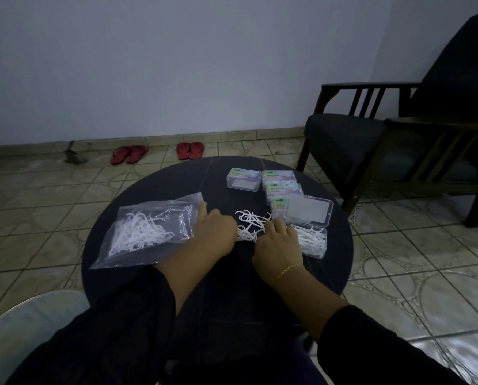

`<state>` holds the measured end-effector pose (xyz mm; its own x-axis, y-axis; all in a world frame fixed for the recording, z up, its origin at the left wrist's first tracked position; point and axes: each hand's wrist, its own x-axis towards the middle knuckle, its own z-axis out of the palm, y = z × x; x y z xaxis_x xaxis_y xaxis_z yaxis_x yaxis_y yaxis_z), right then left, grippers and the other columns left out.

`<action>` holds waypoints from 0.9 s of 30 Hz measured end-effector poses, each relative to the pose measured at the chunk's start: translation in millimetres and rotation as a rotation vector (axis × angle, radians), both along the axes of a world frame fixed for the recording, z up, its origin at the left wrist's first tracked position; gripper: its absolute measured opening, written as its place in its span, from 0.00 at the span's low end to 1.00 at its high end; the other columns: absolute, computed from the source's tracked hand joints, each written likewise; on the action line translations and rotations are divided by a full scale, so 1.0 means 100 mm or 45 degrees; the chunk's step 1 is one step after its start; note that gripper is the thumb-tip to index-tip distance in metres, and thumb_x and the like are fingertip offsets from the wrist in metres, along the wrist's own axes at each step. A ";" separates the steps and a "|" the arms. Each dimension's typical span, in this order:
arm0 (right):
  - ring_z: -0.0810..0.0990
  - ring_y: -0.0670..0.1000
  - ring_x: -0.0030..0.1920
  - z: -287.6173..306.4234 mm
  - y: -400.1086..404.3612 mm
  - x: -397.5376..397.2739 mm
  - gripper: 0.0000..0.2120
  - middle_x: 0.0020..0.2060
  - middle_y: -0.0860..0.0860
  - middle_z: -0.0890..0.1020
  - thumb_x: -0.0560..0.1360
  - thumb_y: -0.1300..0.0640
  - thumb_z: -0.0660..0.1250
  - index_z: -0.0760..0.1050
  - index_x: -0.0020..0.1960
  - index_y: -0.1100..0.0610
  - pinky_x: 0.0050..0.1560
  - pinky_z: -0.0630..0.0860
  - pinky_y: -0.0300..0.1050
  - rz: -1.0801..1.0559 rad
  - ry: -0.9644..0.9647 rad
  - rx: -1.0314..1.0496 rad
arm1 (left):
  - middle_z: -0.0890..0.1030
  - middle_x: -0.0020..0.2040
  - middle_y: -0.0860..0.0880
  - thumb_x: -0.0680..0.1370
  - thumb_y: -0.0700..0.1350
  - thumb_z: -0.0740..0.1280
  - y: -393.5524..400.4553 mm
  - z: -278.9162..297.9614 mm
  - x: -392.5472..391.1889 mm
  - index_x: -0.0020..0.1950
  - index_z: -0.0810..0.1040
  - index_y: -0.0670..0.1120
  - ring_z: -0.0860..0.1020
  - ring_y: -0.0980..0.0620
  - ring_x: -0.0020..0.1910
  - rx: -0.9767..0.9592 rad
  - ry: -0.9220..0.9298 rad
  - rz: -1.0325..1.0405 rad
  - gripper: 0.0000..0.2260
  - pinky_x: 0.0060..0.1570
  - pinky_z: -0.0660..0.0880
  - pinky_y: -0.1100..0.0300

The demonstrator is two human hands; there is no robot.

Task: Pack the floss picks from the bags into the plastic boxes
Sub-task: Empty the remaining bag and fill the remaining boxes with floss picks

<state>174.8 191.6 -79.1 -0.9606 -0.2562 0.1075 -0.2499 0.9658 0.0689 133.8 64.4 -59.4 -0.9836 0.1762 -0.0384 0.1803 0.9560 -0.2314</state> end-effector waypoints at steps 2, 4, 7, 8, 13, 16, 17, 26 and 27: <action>0.64 0.58 0.66 -0.01 0.02 0.03 0.16 0.63 0.56 0.69 0.78 0.54 0.56 0.75 0.60 0.57 0.63 0.62 0.52 -0.014 -0.005 -0.017 | 0.79 0.53 0.52 0.79 0.50 0.62 0.02 -0.01 0.02 0.51 0.80 0.51 0.69 0.49 0.62 0.026 0.012 0.023 0.08 0.71 0.37 0.44; 0.63 0.58 0.66 -0.01 0.04 0.07 0.16 0.64 0.56 0.69 0.78 0.54 0.56 0.76 0.60 0.57 0.63 0.61 0.51 -0.026 -0.001 -0.048 | 0.80 0.51 0.52 0.78 0.52 0.63 0.04 -0.01 0.05 0.49 0.80 0.51 0.70 0.49 0.61 0.054 0.042 0.043 0.08 0.71 0.36 0.44; 0.63 0.58 0.66 -0.02 0.08 0.13 0.16 0.63 0.55 0.69 0.78 0.52 0.57 0.77 0.58 0.57 0.62 0.61 0.51 -0.050 0.009 -0.100 | 0.80 0.48 0.52 0.78 0.53 0.61 0.08 -0.04 0.12 0.49 0.80 0.50 0.70 0.49 0.60 0.054 0.103 0.049 0.10 0.70 0.32 0.44; 0.63 0.57 0.66 -0.02 0.09 0.15 0.16 0.63 0.55 0.69 0.78 0.51 0.56 0.77 0.58 0.57 0.62 0.61 0.51 -0.057 0.005 -0.111 | 0.80 0.48 0.52 0.79 0.53 0.61 0.09 -0.05 0.14 0.49 0.80 0.50 0.70 0.48 0.60 0.036 0.118 0.050 0.11 0.69 0.30 0.44; 0.63 0.57 0.66 -0.03 0.15 0.18 0.16 0.63 0.55 0.70 0.79 0.52 0.56 0.77 0.60 0.56 0.62 0.62 0.51 -0.073 -0.013 -0.111 | 0.80 0.48 0.52 0.77 0.49 0.62 0.16 -0.01 0.23 0.49 0.79 0.49 0.68 0.47 0.62 -0.062 0.112 0.064 0.07 0.69 0.31 0.41; 0.65 0.57 0.63 0.00 0.20 0.20 0.15 0.60 0.55 0.71 0.79 0.54 0.56 0.77 0.59 0.56 0.60 0.63 0.50 -0.058 -0.002 -0.066 | 0.80 0.50 0.52 0.77 0.48 0.63 0.17 0.00 0.25 0.49 0.79 0.50 0.67 0.47 0.62 -0.058 0.099 0.071 0.07 0.70 0.33 0.41; 0.66 0.57 0.62 0.00 0.21 0.21 0.15 0.60 0.55 0.72 0.79 0.54 0.56 0.77 0.58 0.57 0.60 0.63 0.50 -0.050 0.005 -0.048 | 0.80 0.50 0.52 0.77 0.48 0.63 0.16 -0.01 0.26 0.50 0.79 0.50 0.67 0.47 0.62 -0.054 0.107 0.063 0.07 0.70 0.34 0.41; 0.68 0.54 0.61 0.13 0.44 0.18 0.16 0.59 0.53 0.74 0.79 0.50 0.57 0.77 0.58 0.56 0.60 0.65 0.48 -0.036 0.049 -0.096 | 0.76 0.42 0.53 0.77 0.50 0.64 0.09 -0.02 0.37 0.46 0.80 0.48 0.69 0.50 0.59 0.049 0.181 -0.027 0.08 0.71 0.44 0.46; 0.68 0.53 0.60 0.17 0.48 0.16 0.17 0.59 0.52 0.73 0.79 0.49 0.56 0.77 0.58 0.56 0.60 0.65 0.48 -0.039 0.034 -0.121 | 0.75 0.42 0.53 0.77 0.51 0.64 0.08 0.01 0.36 0.46 0.80 0.49 0.69 0.51 0.58 0.066 0.192 -0.019 0.08 0.71 0.44 0.47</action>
